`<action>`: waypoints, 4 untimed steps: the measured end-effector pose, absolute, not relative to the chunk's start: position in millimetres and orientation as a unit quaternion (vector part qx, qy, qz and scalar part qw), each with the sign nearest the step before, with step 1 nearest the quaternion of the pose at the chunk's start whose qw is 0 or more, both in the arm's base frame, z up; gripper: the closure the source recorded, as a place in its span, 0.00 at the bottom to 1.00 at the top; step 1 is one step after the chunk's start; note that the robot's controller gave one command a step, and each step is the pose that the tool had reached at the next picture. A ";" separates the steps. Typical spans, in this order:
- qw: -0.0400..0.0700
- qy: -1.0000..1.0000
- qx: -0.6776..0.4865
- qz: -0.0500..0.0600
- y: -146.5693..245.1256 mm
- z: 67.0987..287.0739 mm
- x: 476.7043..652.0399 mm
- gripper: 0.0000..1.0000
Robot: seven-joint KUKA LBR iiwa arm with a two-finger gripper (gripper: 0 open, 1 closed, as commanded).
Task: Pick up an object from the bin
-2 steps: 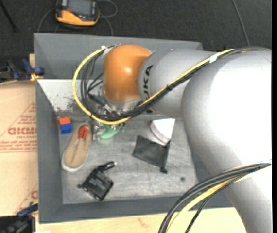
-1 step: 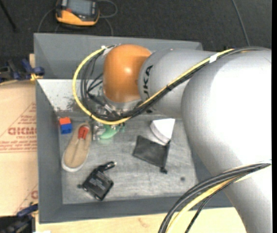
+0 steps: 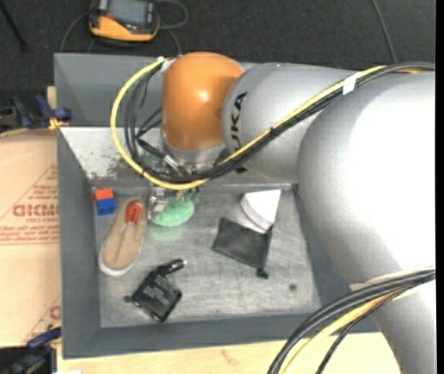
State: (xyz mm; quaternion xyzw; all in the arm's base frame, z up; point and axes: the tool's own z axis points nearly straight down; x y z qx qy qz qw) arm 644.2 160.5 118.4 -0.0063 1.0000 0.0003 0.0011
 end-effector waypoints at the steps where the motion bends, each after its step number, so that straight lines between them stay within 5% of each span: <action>1: 0.005 0.999 -0.048 0.001 185.4 143.1 630.4 1.00; 3: 0.003 1.000 0.001 -0.001 153.1 158.2 648.3 1.00; 4: 0.003 0.998 -0.066 0.000 189.9 163.8 652.8 1.00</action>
Offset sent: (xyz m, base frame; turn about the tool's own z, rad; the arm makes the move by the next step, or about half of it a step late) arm 0.0076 -0.0158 0.0285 0.0274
